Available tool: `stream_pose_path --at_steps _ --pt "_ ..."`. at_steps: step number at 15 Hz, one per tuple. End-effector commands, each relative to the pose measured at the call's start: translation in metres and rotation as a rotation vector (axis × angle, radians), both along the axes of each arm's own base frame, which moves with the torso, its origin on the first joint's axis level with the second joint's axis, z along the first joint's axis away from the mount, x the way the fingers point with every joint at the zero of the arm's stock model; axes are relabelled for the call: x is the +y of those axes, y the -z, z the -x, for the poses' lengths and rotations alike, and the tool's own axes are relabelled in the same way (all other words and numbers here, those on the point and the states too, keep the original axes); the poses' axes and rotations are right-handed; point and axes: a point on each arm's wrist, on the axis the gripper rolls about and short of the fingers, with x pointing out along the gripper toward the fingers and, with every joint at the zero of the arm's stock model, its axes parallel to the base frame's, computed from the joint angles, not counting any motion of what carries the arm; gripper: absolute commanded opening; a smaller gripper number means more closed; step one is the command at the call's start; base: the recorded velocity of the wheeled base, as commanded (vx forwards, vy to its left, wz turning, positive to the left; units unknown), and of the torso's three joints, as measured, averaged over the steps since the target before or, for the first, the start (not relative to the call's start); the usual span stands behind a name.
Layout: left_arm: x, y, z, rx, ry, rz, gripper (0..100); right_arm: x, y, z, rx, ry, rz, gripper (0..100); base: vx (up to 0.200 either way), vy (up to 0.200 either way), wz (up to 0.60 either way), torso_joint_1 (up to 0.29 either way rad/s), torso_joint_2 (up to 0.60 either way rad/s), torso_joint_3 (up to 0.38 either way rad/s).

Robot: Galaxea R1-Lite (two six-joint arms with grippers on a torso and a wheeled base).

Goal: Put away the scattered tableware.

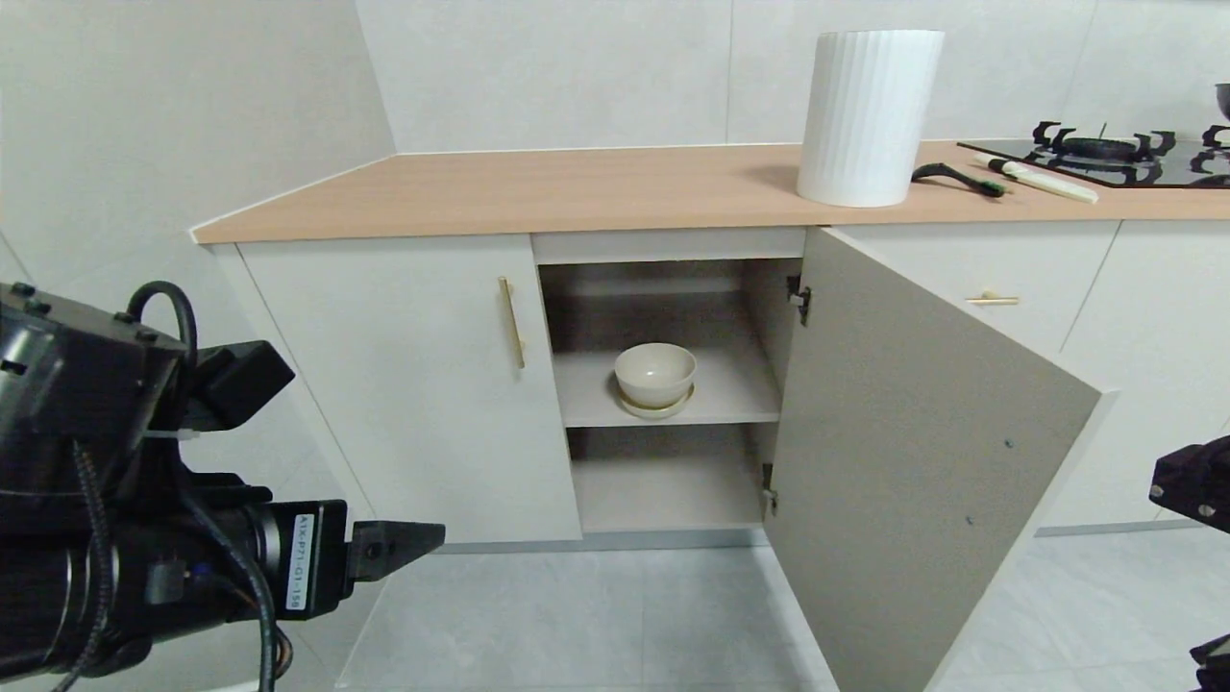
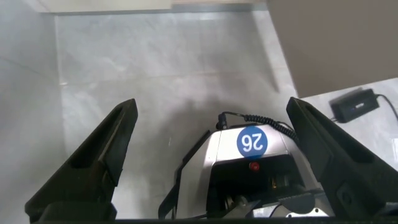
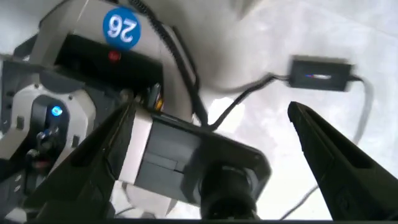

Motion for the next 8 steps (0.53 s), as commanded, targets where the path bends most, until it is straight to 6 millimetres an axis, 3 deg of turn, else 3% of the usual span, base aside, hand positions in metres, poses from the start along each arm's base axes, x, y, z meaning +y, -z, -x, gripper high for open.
stream_pose_path --at_steps 1,4,5,8 --pt "0.0 0.0 0.0 0.001 -0.001 -0.001 100 -0.009 -0.003 -0.003 -0.039 0.088 0.037 100 0.0 0.0 0.0 0.0 0.0 0.0" --pt "0.0 0.0 0.0 0.002 -0.001 -0.001 100 -0.022 -0.002 -0.015 -0.066 0.175 0.089 100 0.0 0.0 0.0 0.0 0.0 0.0" --pt "0.0 0.0 0.0 0.002 -0.001 -0.001 100 -0.037 -0.003 -0.023 -0.111 0.229 0.115 100 0.0 0.0 0.0 0.0 0.0 0.0" --pt "0.0 0.001 0.0 0.004 0.0 -0.001 100 -0.054 -0.007 -0.028 -0.157 0.305 0.14 100 0.0 0.0 0.0 0.0 0.0 0.0"
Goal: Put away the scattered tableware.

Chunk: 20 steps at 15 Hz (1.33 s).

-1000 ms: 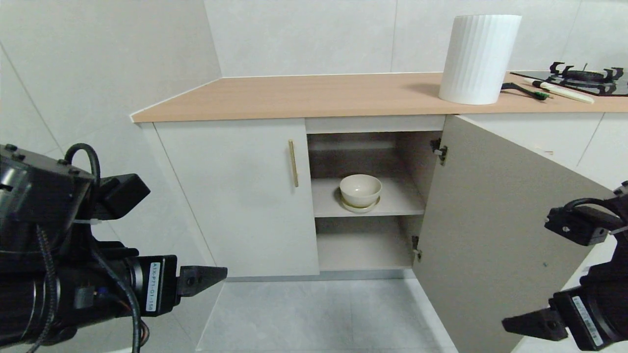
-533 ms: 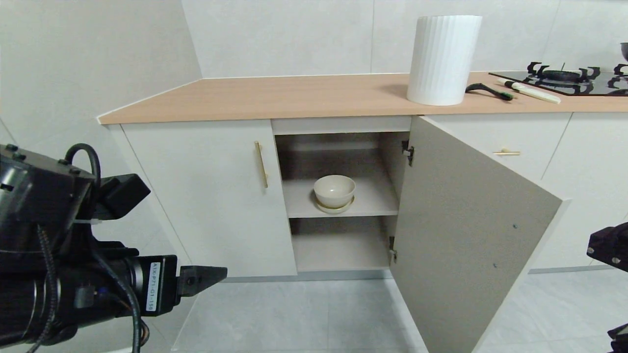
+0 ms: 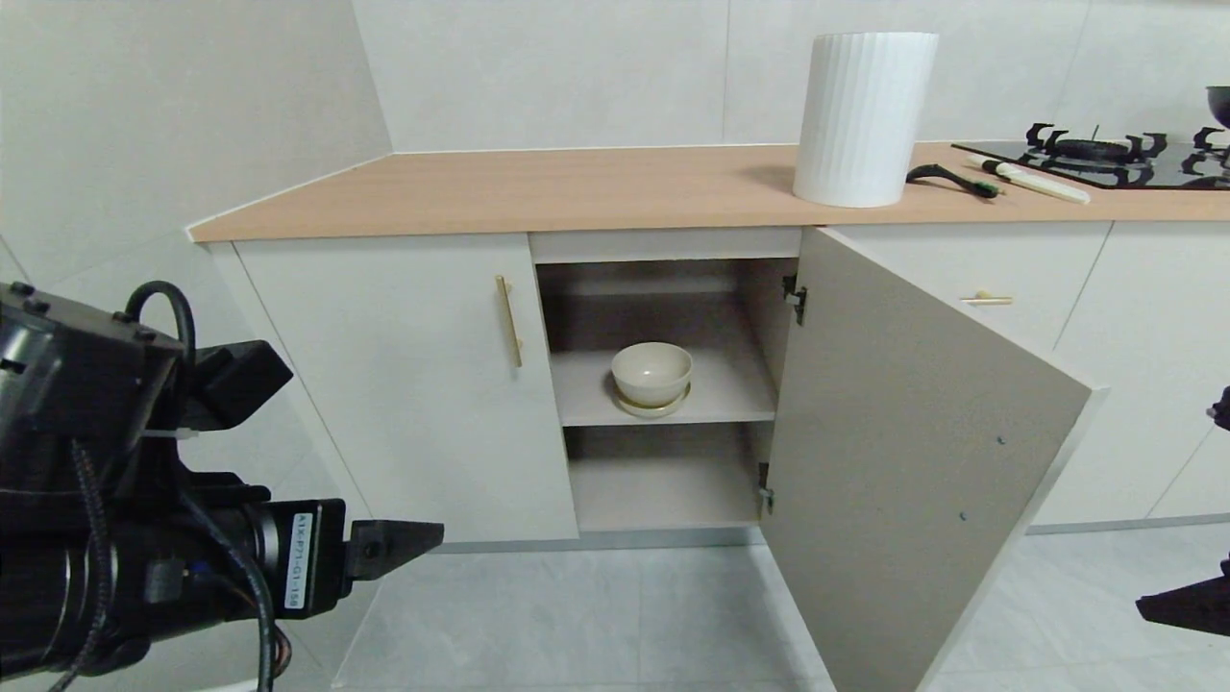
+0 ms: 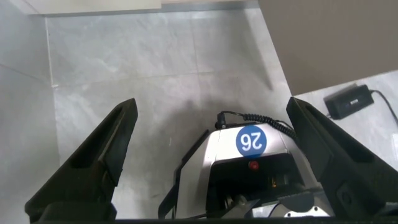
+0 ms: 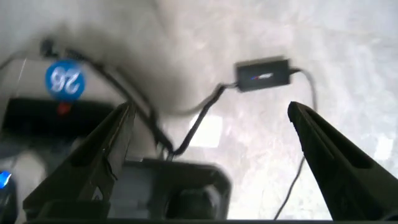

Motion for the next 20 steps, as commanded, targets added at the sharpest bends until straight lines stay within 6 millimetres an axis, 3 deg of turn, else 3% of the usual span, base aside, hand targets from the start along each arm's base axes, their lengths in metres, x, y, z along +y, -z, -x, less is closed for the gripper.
stream_pose_path --at_steps 1,4,10,16,20 --pt "0.0 0.0 0.0 0.001 0.0 0.0 100 -0.013 -0.001 -0.004 -0.023 0.073 0.013 100 0.0 0.0 0.0 0.0 0.0 0.0" --pt "0.0 0.0 0.0 0.001 0.0 0.0 100 -0.026 0.003 -0.03 -0.1 0.156 -0.013 100 0.0 0.0 0.0 0.0 0.0 0.0" --pt "0.0 0.0 0.0 0.0 0.0 0.001 100 -0.042 0.032 -0.076 -0.267 0.191 -0.076 100 0.0 0.0 0.0 0.0 0.0 0.0" --pt "0.0 0.0 -0.001 0.001 0.0 0.0 100 -0.041 0.043 -0.098 -0.305 0.243 -0.137 100 0.0 0.0 0.0 0.0 0.0 0.0" --pt "0.0 0.0 -0.001 0.001 0.0 0.0 100 -0.034 0.045 -0.103 -0.315 0.217 -0.209 100 0.0 0.0 0.0 0.0 0.0 0.0"
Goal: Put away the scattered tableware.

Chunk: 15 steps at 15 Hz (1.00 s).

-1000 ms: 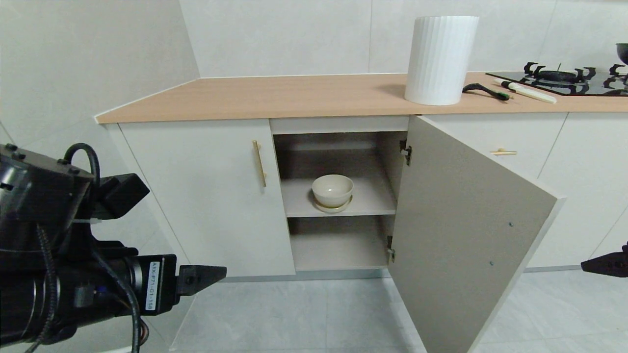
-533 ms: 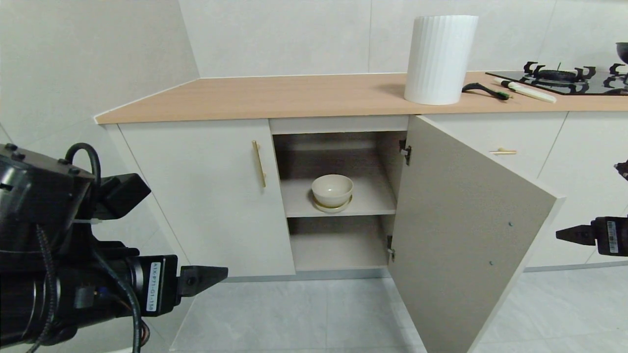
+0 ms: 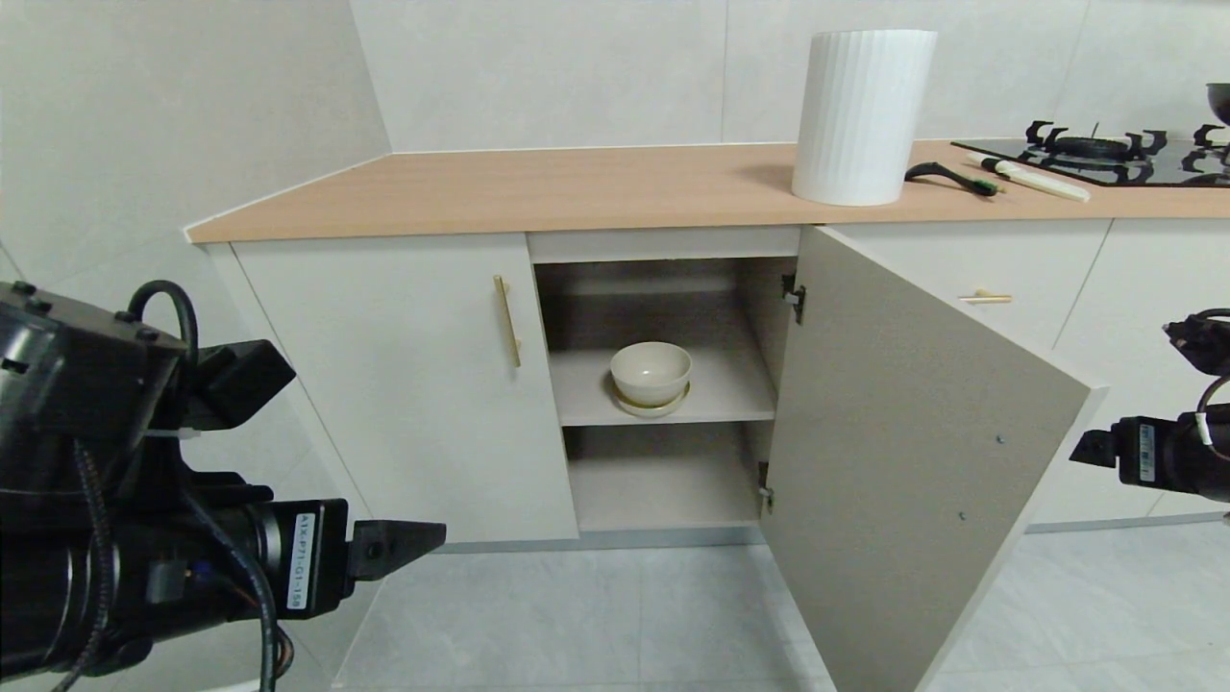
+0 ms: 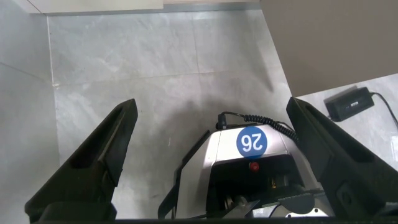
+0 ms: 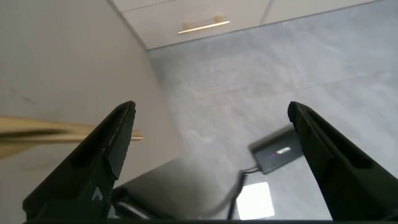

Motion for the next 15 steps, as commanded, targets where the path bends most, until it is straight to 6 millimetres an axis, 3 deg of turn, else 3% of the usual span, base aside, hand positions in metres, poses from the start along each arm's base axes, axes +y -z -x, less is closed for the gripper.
stream_pose_path --at_steps 1,7,15 --pt "0.0 0.0 0.0 0.002 -0.001 -0.001 100 0.007 0.003 -0.003 0.006 -0.017 -0.028 100 0.0 0.0 0.0 0.0 0.0 0.0" --pt "0.0 0.0 0.0 0.002 -0.001 -0.001 100 0.02 0.005 -0.004 0.01 -0.045 -0.061 100 0.0 0.0 0.0 0.0 0.0 0.0" --pt "0.0 0.0 0.0 0.0 -0.001 0.0 100 0.062 0.013 -0.004 -0.002 -0.137 -0.166 100 0.0 0.0 0.0 0.0 0.0 0.0"
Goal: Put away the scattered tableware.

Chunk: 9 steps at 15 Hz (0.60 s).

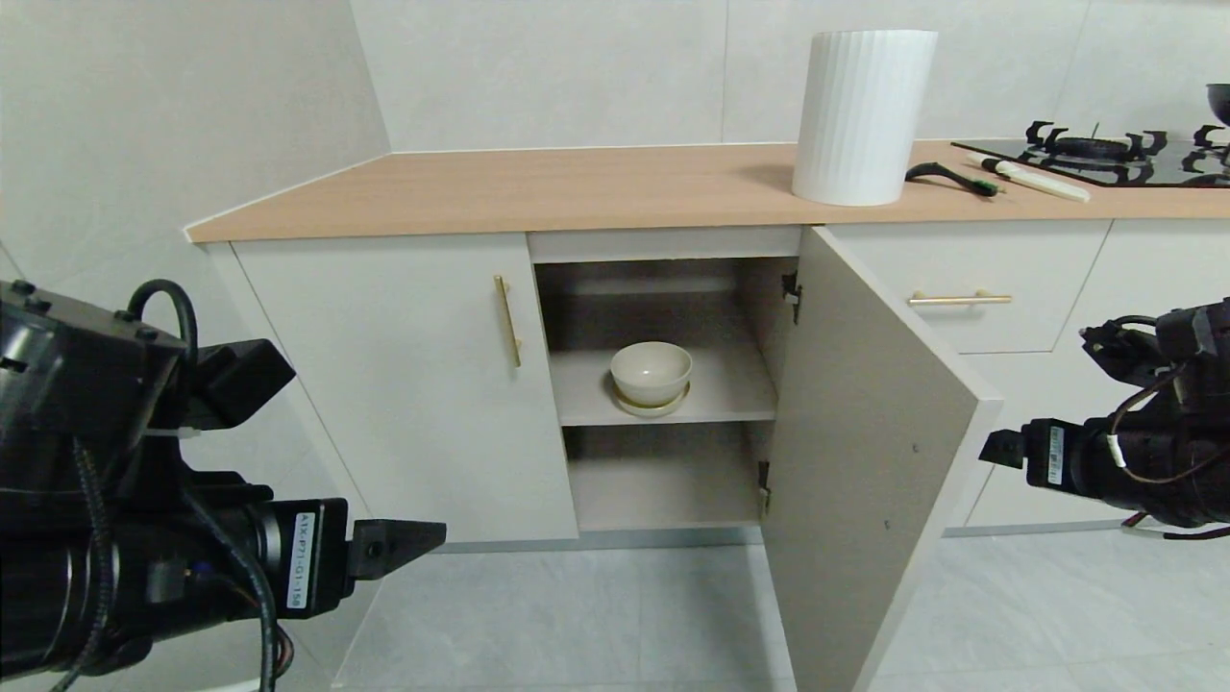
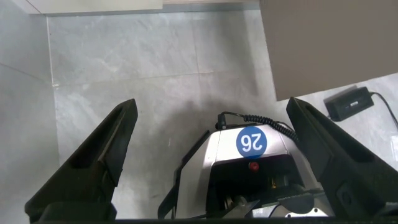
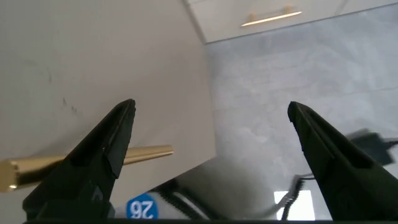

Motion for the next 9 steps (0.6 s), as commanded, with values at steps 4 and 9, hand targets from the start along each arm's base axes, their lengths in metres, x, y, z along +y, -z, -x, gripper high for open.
stream_pose_path --at_steps 4,9 --pt "0.0 -0.001 0.0 -0.005 -0.002 0.003 100 0.031 0.012 -0.004 0.027 -0.059 -0.072 100 0.0 0.0 0.0 0.0 0.0 0.0" --pt "0.0 -0.004 -0.002 -0.028 -0.015 0.013 100 0.066 0.015 -0.02 -0.045 -0.174 -0.088 100 0.0 0.0 0.0 0.0 0.0 0.0"
